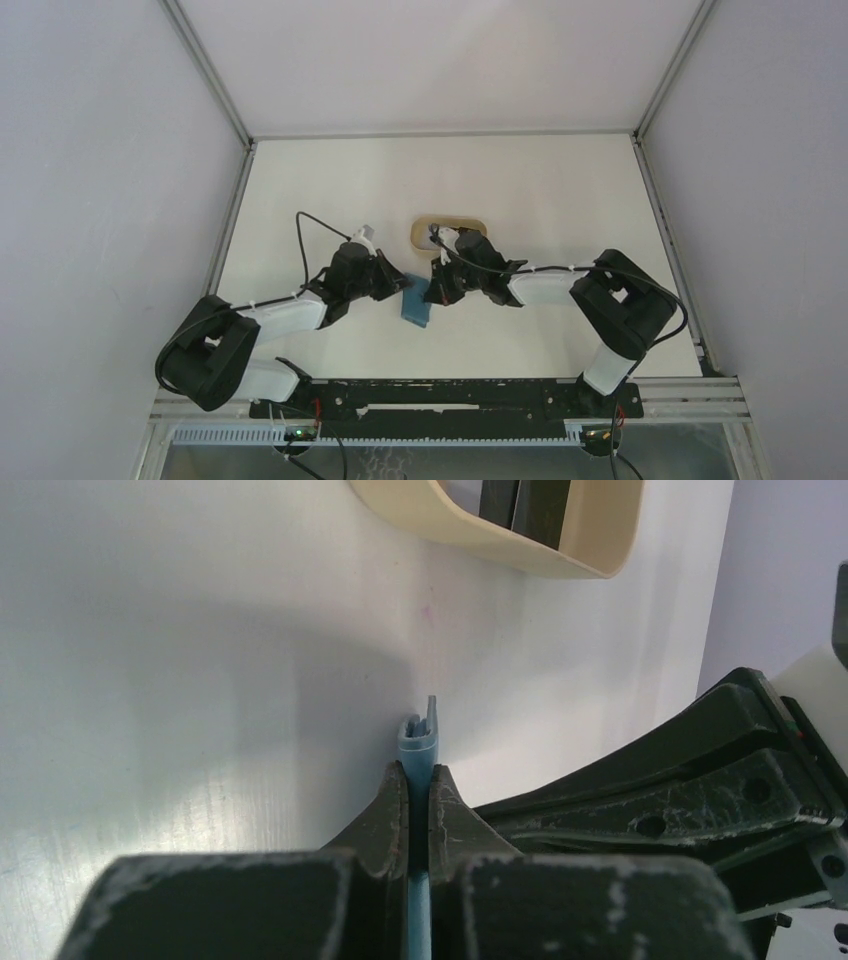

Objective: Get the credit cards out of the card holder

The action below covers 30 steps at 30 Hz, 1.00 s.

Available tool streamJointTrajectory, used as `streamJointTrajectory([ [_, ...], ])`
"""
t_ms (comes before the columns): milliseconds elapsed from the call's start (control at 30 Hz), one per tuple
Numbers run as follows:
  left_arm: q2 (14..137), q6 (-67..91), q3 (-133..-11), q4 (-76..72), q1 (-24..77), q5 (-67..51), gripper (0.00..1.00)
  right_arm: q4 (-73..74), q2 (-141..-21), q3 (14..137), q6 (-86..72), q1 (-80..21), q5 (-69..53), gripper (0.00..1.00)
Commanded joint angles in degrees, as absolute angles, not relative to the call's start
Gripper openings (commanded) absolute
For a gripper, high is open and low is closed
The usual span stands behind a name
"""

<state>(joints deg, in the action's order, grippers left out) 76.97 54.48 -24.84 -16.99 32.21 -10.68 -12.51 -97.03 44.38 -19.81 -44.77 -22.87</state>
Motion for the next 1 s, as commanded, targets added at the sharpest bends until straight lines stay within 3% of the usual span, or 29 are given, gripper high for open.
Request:
streamJointTrajectory([
  [0,75.8,54.37,-28.24,-17.41,33.54,-14.86,0.0,-18.83,-92.75,40.86,-22.89,-40.12,-21.14,0.0],
  [333,73.19,53.15,-29.62,-14.98,33.4,-11.29,0.0,-34.43,-85.42,26.5,-38.49,-25.88,-24.94,0.0],
  [633,71.09,52.58,-29.78,-16.6,32.46,-10.52,0.0,-45.04,-92.26,22.77,-46.68,-21.73,-29.85,0.01],
  [733,71.1,52.56,-29.64,-17.02,32.43,-10.52,0.0,-48.0,-94.1,23.16,-47.61,-22.86,-31.57,0.25],
  [800,71.04,52.55,-29.47,-17.05,32.42,-10.41,0.0,-48.14,-93.4,23.39,-46.35,-24.49,-31.12,0.35],
  [967,70.21,52.65,-28.85,-17.38,32.41,-9.95,0.0,-37.78,-88.9,26.99,-40.72,-30.18,-25.29,0.48],
])
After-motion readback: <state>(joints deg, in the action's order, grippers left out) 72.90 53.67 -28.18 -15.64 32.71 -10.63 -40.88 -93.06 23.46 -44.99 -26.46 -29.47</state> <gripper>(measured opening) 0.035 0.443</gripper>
